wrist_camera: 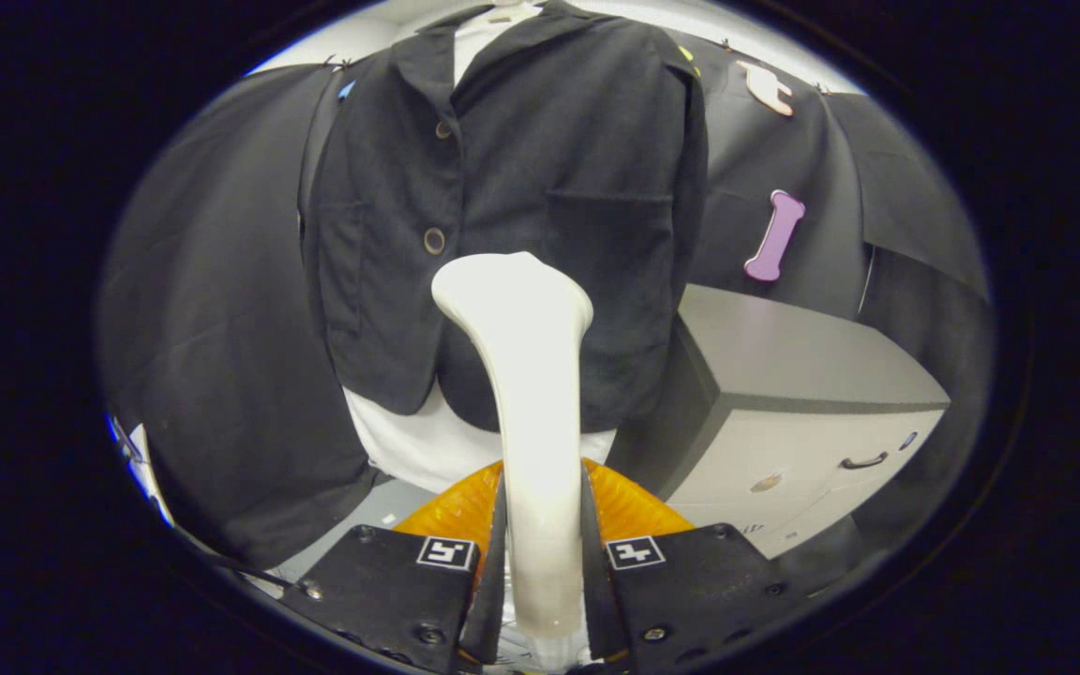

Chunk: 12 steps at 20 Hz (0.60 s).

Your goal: Iron the clothes twice with a garment steamer, once on the left side and once on the right side.

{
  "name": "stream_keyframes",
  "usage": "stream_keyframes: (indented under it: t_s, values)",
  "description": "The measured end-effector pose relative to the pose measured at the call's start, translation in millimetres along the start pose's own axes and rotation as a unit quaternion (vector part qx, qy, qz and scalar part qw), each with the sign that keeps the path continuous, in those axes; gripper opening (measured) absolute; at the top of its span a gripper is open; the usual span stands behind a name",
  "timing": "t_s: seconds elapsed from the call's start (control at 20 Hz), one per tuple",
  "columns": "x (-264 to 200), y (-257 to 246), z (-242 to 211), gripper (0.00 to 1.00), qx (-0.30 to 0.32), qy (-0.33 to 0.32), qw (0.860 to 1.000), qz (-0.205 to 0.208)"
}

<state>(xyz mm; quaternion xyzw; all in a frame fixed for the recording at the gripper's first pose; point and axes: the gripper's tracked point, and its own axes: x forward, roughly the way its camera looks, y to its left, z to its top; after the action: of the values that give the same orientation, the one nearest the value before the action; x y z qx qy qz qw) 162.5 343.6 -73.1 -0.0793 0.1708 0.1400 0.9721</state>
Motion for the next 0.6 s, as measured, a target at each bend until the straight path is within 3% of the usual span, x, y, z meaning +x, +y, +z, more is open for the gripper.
stream_keyframes:
  t_s: [0.6]
  values:
    - [-92,35,156,0.38,0.018,-0.149,0.988,0.040]
